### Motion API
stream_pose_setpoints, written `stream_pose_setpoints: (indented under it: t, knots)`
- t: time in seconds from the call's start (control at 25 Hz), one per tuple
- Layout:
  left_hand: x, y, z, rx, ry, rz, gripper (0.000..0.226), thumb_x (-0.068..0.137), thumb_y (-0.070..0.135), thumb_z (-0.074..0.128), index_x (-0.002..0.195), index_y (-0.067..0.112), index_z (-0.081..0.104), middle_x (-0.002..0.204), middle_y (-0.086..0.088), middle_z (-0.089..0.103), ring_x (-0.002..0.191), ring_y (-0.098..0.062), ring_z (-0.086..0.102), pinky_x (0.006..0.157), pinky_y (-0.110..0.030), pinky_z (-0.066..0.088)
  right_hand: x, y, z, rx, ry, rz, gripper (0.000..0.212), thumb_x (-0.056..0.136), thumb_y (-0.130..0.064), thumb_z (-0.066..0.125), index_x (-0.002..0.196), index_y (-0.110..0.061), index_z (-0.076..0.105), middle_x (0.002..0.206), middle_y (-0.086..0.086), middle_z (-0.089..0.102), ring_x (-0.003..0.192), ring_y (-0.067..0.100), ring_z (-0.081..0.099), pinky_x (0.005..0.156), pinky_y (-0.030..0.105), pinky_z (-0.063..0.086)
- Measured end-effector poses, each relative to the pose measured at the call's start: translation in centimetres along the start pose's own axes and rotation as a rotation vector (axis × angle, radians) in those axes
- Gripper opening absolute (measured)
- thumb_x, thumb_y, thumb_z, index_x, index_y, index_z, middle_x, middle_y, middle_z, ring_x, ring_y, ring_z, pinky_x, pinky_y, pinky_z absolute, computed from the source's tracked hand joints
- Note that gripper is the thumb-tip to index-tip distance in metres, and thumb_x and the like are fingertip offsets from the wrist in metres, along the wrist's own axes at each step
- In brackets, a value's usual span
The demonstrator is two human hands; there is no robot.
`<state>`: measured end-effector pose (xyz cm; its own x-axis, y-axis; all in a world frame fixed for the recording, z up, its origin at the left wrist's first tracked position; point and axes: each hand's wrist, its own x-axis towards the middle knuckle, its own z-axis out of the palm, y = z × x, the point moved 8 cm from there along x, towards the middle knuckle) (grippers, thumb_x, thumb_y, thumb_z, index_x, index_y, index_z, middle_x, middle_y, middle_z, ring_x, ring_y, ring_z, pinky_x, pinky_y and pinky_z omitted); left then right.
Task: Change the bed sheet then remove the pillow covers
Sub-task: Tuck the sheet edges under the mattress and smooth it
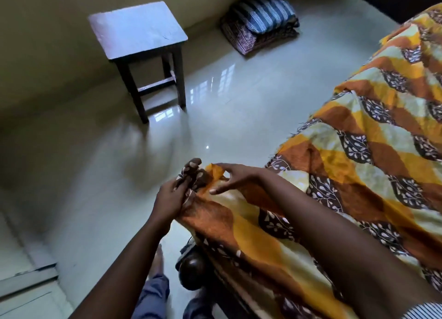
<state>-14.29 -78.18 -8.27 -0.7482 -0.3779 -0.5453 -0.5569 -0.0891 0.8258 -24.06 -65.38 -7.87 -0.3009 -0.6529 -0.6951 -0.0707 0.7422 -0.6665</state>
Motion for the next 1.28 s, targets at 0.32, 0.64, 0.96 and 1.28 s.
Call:
stream_pose_setpoints:
  t: [0.32,0.64,0.96,1.28]
  knots:
    - [3.0,-7.3,-6.0,-0.162,0.162,-0.229,0.013,0.087,0.021,0.063,0.075,0.017,0.061,0.074,-0.003,0.065,0.07,-0.02,0.059,0.069,-0.031,0.043,3.7,-1.4,-5.4,-0.146,0.278,0.026,0.044,0.077,-0.033,0.074,0.055,-0.017,0.039,0.056,-0.001,0.034,0.051,0.005,0.03,0.056,0.025,0.022]
    - [5.0,-11.8,-10.1,-0.16,0.176,-0.474,0.015,0.091,0.021,0.056,0.088,0.008,0.063,0.08,-0.015,0.066,0.074,-0.031,0.062,0.068,-0.042,0.053,8.5,-8.5,-5.7,-0.373,0.449,-0.026,0.028,0.076,-0.036,0.074,0.093,-0.014,0.074,0.092,0.005,0.073,0.086,0.019,0.066,0.076,0.035,0.05]
    - [7.9,-10.5,-12.8,-0.043,-0.055,-0.551,0.019,0.097,0.022,0.045,0.106,0.009,0.057,0.096,-0.009,0.059,0.079,-0.019,0.055,0.066,-0.028,0.041,10.9,-5.4,-1.8,-0.46,0.291,0.132,0.033,0.089,-0.03,0.061,0.121,-0.024,0.06,0.126,0.007,0.05,0.116,0.024,0.048,0.095,0.036,0.041]
    - [13.2,-1.4,-0.1,0.042,-0.417,-0.354,0.026,0.088,0.038,0.058,0.097,0.014,0.063,0.091,-0.005,0.063,0.078,-0.019,0.054,0.075,-0.031,0.039,-0.6,3.9,-13.9,-0.357,0.412,0.406,0.024,0.092,-0.022,0.056,0.114,-0.02,0.065,0.117,0.003,0.063,0.106,0.019,0.058,0.081,0.027,0.041]
